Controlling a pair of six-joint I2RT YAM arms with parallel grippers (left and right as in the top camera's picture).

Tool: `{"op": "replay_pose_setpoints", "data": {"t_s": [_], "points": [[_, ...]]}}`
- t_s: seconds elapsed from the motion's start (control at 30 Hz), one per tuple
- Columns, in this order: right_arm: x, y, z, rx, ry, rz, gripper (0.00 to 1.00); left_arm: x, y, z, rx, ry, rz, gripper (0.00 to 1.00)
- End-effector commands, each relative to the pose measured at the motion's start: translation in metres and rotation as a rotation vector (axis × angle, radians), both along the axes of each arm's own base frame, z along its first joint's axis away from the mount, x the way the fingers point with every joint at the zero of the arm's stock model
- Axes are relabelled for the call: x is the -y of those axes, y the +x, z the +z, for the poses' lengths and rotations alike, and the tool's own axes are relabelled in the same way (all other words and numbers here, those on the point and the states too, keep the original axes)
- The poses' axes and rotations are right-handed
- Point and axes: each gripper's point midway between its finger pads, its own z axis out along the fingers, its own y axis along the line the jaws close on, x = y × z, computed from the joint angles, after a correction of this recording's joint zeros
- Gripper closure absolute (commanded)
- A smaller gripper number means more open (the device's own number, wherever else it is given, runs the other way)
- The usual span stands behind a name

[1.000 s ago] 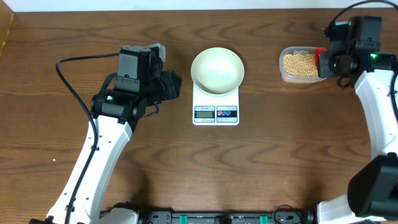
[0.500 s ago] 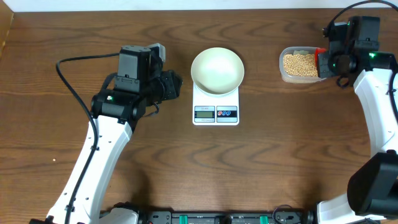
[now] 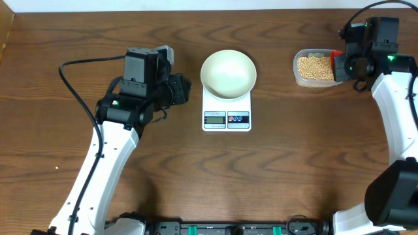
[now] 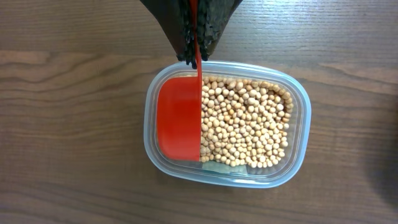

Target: Scoop item into bowl and weigh 50g on scale

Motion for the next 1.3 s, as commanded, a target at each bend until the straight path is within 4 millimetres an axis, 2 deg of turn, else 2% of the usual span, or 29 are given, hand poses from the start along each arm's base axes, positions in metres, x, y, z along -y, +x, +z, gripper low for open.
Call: {"op": "replay_pose_setpoints", "data": {"t_s": [0.0, 0.23, 0.47, 0.73, 1.0, 1.13, 1.2, 1.27], "points": [[0.004, 0.004, 0.005, 0.015, -0.016, -0.003, 0.99, -0.003, 0.002, 0.006, 0.019, 0.000, 0.020, 0.66], [0.002, 0.004, 0.005, 0.016, -0.004, 0.003, 0.99, -0.002, 0.002, 0.006, 0.011, -0.009, 0.025, 0.66], [0.000, 0.005, 0.006, 0.020, 0.015, 0.004, 0.99, 0.016, -0.005, -0.001, -0.014, -0.014, -0.021, 0.66], [0.000, 0.005, 0.006, 0.023, 0.030, -0.020, 0.99, 0.053, -0.029, -0.033, -0.126, 0.024, -0.133, 0.74], [0.003, 0.005, 0.006, 0.021, 0.030, -0.026, 0.99, 0.083, -0.042, -0.067, -0.214, 0.069, -0.217, 0.79], [0.003, 0.004, 0.006, 0.019, 0.030, -0.026, 0.99, 0.086, -0.047, -0.080, -0.221, 0.150, -0.219, 0.81], [0.003, 0.004, 0.006, 0.019, 0.030, -0.027, 0.99, 0.083, -0.050, -0.083, -0.205, 0.223, -0.207, 0.88], [0.004, 0.004, 0.006, 0.019, 0.030, -0.029, 0.99, 0.082, -0.052, -0.085, -0.193, 0.270, -0.199, 0.89]]}}
